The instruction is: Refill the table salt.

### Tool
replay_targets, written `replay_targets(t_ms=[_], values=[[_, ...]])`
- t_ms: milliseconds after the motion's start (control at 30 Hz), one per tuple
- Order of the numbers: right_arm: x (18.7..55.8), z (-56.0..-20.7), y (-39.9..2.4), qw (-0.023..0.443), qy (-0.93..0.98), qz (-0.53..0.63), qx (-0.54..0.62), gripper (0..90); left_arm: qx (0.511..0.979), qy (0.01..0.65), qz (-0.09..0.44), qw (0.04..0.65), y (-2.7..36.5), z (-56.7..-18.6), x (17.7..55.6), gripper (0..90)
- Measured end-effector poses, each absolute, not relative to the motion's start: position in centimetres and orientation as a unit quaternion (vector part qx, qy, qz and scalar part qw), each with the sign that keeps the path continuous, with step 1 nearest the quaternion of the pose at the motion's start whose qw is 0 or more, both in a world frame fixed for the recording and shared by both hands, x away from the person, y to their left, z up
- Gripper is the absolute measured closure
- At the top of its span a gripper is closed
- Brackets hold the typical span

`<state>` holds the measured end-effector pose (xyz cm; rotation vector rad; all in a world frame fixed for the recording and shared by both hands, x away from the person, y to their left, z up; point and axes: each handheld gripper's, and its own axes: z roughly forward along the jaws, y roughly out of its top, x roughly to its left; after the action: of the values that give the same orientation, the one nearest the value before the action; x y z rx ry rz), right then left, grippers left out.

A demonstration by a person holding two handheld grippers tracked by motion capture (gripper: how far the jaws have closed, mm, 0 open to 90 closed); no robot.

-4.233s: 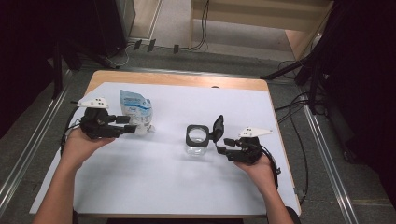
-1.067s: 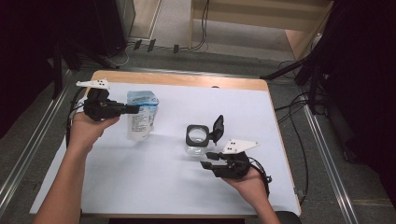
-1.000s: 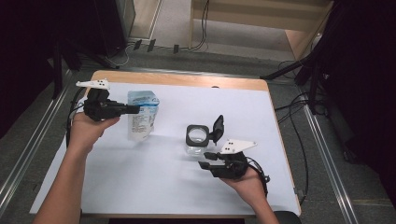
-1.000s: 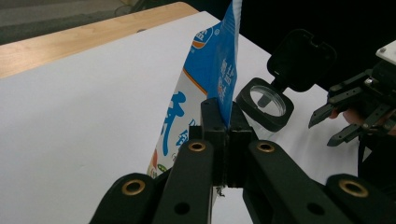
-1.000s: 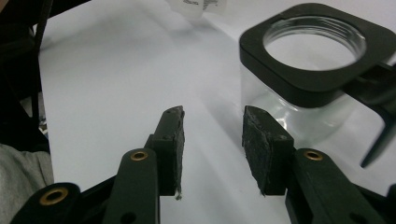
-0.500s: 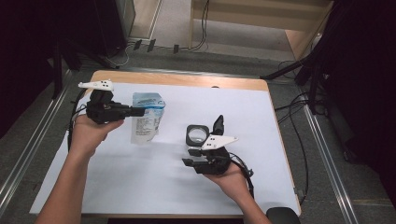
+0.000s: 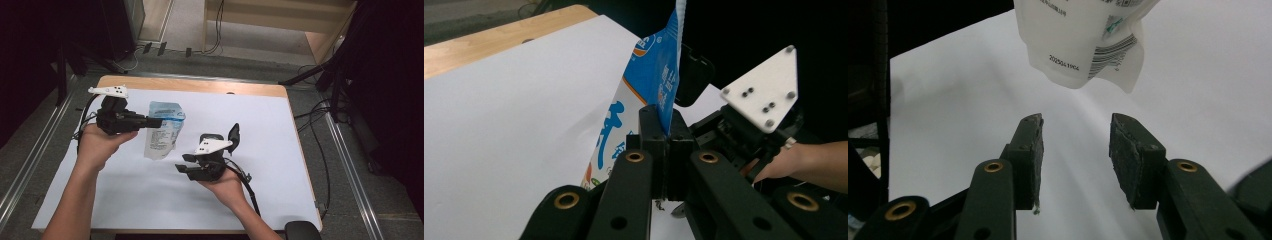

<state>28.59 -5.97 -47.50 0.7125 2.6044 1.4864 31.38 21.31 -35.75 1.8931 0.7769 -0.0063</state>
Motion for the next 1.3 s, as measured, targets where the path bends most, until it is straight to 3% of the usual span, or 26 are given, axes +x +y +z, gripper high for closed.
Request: replay_targets(t_ms=[900, 1300], values=[[30.0, -50.1, -1.4, 0.063, 0.815, 0.491, 0.3, 52.6, 0.784, 0.298, -0.028, 0.544, 20.4, -34.1, 30.7, 90.0], [29.1, -50.1, -0.9, 0.063, 0.833, 0.48, 0.269, 55.2, 0.795, 0.312, -0.014, 0.52, 18.8, -35.0, 31.4, 90.0]])
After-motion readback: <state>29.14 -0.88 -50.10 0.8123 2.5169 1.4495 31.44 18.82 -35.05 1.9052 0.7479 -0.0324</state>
